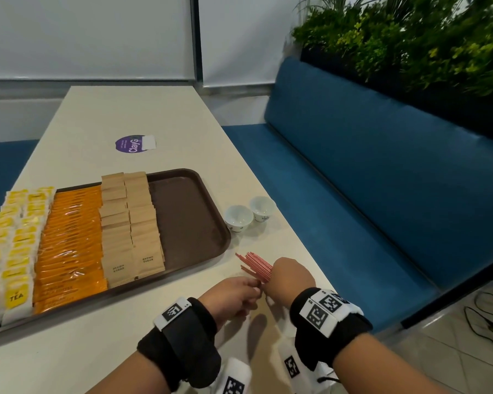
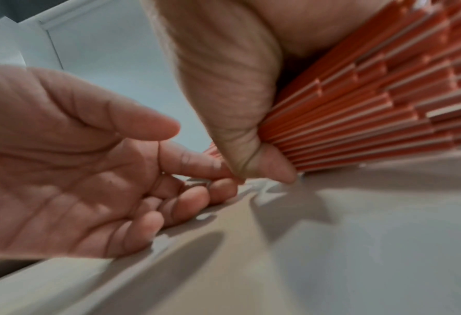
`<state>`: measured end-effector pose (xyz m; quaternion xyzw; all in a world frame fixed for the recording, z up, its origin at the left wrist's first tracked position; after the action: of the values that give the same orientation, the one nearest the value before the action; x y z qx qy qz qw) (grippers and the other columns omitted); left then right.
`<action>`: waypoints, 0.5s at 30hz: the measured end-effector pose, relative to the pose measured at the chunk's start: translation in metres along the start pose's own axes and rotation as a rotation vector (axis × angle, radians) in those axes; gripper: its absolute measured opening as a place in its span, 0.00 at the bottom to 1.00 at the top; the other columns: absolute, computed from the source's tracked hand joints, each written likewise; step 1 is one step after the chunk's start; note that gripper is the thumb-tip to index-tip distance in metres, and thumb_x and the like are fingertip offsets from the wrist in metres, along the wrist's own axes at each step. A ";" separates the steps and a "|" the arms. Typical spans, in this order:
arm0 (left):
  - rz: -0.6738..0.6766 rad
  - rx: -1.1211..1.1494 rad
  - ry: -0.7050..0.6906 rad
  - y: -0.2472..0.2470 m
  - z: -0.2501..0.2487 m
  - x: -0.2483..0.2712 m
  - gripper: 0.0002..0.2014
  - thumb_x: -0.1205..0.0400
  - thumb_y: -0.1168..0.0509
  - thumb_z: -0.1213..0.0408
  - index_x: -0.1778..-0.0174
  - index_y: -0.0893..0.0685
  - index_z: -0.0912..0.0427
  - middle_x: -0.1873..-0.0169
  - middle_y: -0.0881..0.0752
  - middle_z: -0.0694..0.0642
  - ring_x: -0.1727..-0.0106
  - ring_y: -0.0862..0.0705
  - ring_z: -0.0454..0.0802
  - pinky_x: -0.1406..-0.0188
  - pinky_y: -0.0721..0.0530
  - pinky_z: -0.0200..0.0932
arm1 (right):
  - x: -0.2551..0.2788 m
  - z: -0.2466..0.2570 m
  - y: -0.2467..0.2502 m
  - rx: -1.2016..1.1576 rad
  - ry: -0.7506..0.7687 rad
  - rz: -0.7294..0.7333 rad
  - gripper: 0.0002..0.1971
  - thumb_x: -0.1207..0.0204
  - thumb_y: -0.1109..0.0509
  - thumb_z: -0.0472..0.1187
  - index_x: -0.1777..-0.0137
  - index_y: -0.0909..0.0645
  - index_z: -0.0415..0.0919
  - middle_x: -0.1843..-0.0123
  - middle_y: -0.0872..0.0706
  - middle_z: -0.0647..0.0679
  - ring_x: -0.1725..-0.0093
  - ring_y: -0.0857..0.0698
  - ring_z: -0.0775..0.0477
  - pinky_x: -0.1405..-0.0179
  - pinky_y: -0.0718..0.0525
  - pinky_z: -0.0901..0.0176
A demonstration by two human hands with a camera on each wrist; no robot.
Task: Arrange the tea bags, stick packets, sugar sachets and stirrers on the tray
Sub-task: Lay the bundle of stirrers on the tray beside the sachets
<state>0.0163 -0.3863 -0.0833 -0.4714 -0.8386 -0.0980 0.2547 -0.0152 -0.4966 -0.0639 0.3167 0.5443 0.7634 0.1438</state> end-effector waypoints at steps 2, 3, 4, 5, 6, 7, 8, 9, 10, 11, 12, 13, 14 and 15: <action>-0.029 0.047 0.009 0.006 0.002 0.003 0.09 0.16 0.45 0.74 0.48 0.21 0.61 0.64 0.26 0.57 0.69 0.29 0.45 0.75 0.34 0.34 | 0.000 0.001 0.004 -0.034 0.005 0.012 0.06 0.24 0.33 0.41 0.51 0.20 0.40 0.61 0.21 0.47 0.57 0.18 0.44 0.64 0.27 0.62; -0.039 0.081 0.012 0.009 0.003 0.005 0.08 0.16 0.45 0.74 0.47 0.22 0.62 0.62 0.25 0.58 0.69 0.28 0.46 0.74 0.34 0.35 | -0.001 0.001 0.006 -0.087 0.009 0.026 0.04 0.25 0.34 0.39 0.54 0.22 0.40 0.64 0.24 0.48 0.61 0.20 0.45 0.68 0.27 0.62; -0.046 0.124 0.013 0.012 0.004 0.006 0.08 0.16 0.45 0.75 0.48 0.22 0.62 0.62 0.24 0.58 0.69 0.28 0.46 0.73 0.34 0.36 | -0.001 0.002 0.008 -0.190 0.013 0.047 0.02 0.26 0.34 0.38 0.56 0.24 0.39 0.66 0.24 0.48 0.63 0.21 0.46 0.70 0.26 0.63; -0.053 0.178 0.013 0.016 0.006 0.008 0.08 0.16 0.46 0.75 0.50 0.23 0.62 0.63 0.23 0.57 0.69 0.26 0.47 0.73 0.33 0.36 | -0.001 0.004 0.011 -0.329 0.020 0.072 0.01 0.26 0.35 0.35 0.58 0.25 0.39 0.66 0.23 0.47 0.66 0.20 0.46 0.71 0.24 0.62; -0.063 0.239 0.017 0.020 0.007 0.008 0.08 0.15 0.47 0.75 0.51 0.23 0.63 0.64 0.22 0.58 0.68 0.25 0.48 0.72 0.29 0.36 | 0.001 0.007 0.015 -0.473 0.032 0.096 0.02 0.26 0.35 0.33 0.59 0.25 0.39 0.66 0.21 0.45 0.68 0.19 0.47 0.71 0.21 0.62; -0.077 0.306 0.024 0.025 0.008 0.010 0.08 0.15 0.47 0.75 0.51 0.23 0.64 0.64 0.21 0.59 0.67 0.23 0.50 0.69 0.24 0.38 | 0.003 0.012 0.020 -0.595 0.058 0.112 0.04 0.26 0.36 0.31 0.60 0.26 0.41 0.65 0.20 0.44 0.69 0.18 0.48 0.70 0.19 0.61; -0.093 0.377 0.038 0.029 0.009 0.010 0.08 0.15 0.47 0.75 0.50 0.23 0.66 0.64 0.20 0.61 0.65 0.21 0.53 0.65 0.20 0.41 | 0.005 0.017 0.026 -0.690 0.093 0.114 0.06 0.26 0.35 0.30 0.60 0.26 0.42 0.64 0.19 0.44 0.68 0.17 0.48 0.68 0.18 0.61; -0.101 0.443 0.053 0.033 0.011 0.011 0.08 0.15 0.47 0.75 0.49 0.23 0.67 0.64 0.19 0.62 0.64 0.19 0.56 0.61 0.18 0.45 | 0.007 0.025 0.032 -0.778 0.133 0.110 0.08 0.25 0.35 0.30 0.59 0.25 0.43 0.63 0.18 0.43 0.67 0.16 0.48 0.66 0.17 0.61; -0.101 0.495 0.071 0.037 0.012 0.013 0.08 0.15 0.47 0.74 0.48 0.23 0.68 0.64 0.18 0.64 0.64 0.18 0.58 0.60 0.18 0.49 | 0.010 0.034 0.038 -0.865 0.173 0.100 0.08 0.24 0.35 0.29 0.58 0.25 0.44 0.63 0.18 0.43 0.66 0.15 0.48 0.63 0.15 0.61; -0.087 0.532 0.096 0.038 0.014 0.015 0.08 0.14 0.47 0.72 0.47 0.22 0.68 0.63 0.18 0.64 0.63 0.17 0.60 0.60 0.19 0.50 | 0.013 0.043 0.042 -0.958 0.208 0.092 0.09 0.23 0.35 0.29 0.57 0.25 0.44 0.63 0.18 0.42 0.66 0.15 0.49 0.63 0.15 0.61; -0.068 0.566 0.123 0.040 0.016 0.017 0.10 0.14 0.47 0.69 0.45 0.22 0.68 0.62 0.17 0.65 0.62 0.16 0.60 0.61 0.18 0.50 | 0.016 0.052 0.045 -1.051 0.238 0.091 0.08 0.23 0.35 0.29 0.55 0.24 0.44 0.63 0.18 0.42 0.66 0.15 0.49 0.63 0.14 0.62; -0.048 0.603 0.148 0.040 0.018 0.018 0.13 0.13 0.47 0.65 0.43 0.22 0.69 0.60 0.16 0.65 0.61 0.15 0.60 0.62 0.16 0.50 | 0.019 0.061 0.046 -1.140 0.268 0.094 0.08 0.22 0.35 0.28 0.53 0.24 0.42 0.63 0.17 0.41 0.67 0.15 0.50 0.65 0.14 0.64; -0.032 0.646 0.162 0.042 0.019 0.020 0.17 0.13 0.49 0.61 0.40 0.22 0.70 0.58 0.15 0.67 0.60 0.14 0.60 0.63 0.14 0.49 | 0.021 0.070 0.046 -1.220 0.306 0.099 0.06 0.22 0.36 0.28 0.52 0.24 0.39 0.63 0.17 0.41 0.68 0.15 0.51 0.66 0.14 0.65; -0.018 0.688 0.163 0.044 0.020 0.021 0.21 0.13 0.50 0.57 0.40 0.22 0.71 0.57 0.14 0.68 0.59 0.13 0.61 0.63 0.12 0.49 | 0.024 0.079 0.044 -1.274 0.348 0.100 0.05 0.22 0.35 0.27 0.50 0.23 0.35 0.63 0.17 0.41 0.68 0.15 0.51 0.65 0.14 0.65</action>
<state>0.0376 -0.3386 -0.0928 -0.3414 -0.8035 0.1508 0.4638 0.0229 -0.4411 0.0003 0.0665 -0.0134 0.9818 0.1773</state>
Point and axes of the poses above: each hand's wrist, its own x-axis away from the middle knuckle, its own y-axis out of the back of the hand, z = x × y, the point moved 6 cm from there along -x, towards the middle knuckle
